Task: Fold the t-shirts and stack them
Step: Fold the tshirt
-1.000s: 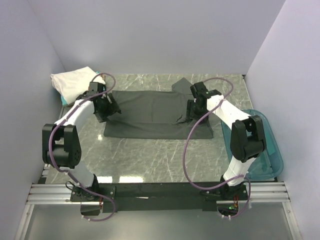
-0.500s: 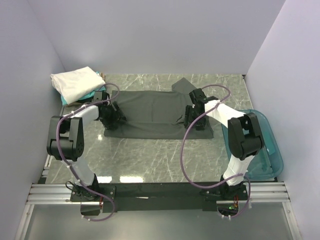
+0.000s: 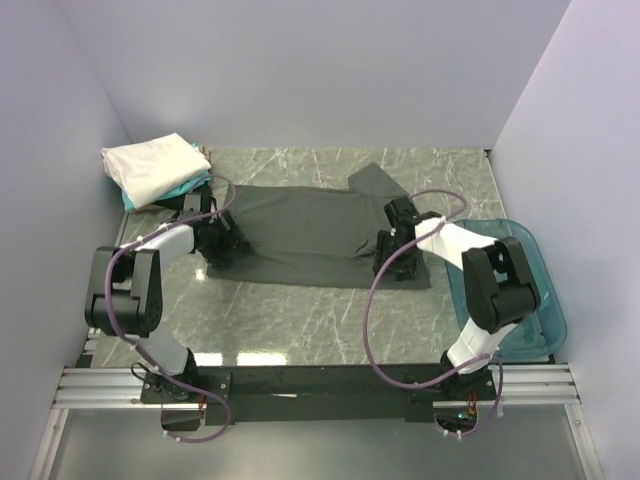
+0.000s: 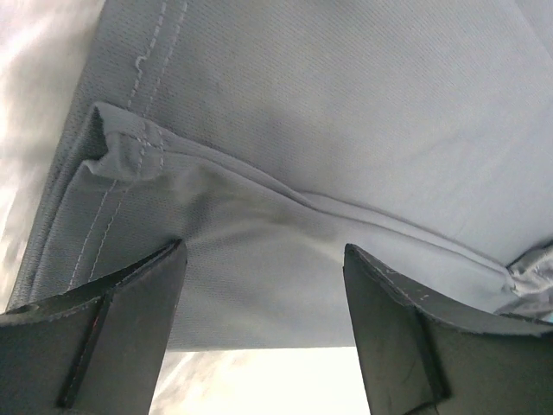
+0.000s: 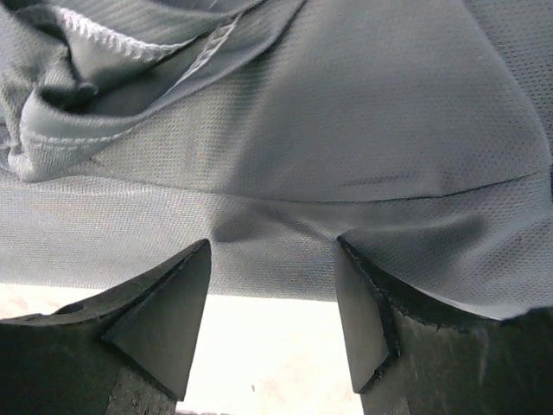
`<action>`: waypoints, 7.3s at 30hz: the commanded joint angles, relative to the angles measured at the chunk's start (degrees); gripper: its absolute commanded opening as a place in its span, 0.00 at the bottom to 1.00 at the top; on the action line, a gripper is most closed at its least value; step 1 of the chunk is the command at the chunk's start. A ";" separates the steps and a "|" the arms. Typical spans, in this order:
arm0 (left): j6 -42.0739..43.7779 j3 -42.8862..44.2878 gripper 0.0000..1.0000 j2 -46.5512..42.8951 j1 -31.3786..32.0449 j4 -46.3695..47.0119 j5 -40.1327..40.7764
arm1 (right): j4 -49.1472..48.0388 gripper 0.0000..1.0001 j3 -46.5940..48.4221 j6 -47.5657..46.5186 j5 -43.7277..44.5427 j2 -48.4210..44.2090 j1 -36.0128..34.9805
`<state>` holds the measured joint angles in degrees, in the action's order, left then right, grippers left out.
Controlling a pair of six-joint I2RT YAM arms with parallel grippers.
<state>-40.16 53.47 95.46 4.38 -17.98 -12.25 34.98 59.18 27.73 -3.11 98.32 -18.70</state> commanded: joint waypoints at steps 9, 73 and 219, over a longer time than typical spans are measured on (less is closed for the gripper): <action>-1.50 -14.10 0.81 -16.35 0.28 -11.20 3.46 | 4.48 0.66 -14.44 6.29 -3.74 -14.64 -1.86; 0.96 -3.99 0.83 -13.63 4.41 -13.75 7.50 | 4.57 0.64 18.51 -6.46 -21.67 11.36 -7.32; -4.66 11.83 0.84 -3.26 5.55 -16.56 15.50 | -4.40 0.64 52.53 -17.88 -8.57 33.07 5.34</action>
<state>-44.47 65.63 95.33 10.07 -34.24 2.02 32.21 108.62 10.87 -10.41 130.32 -12.53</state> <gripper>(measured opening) 0.841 0.645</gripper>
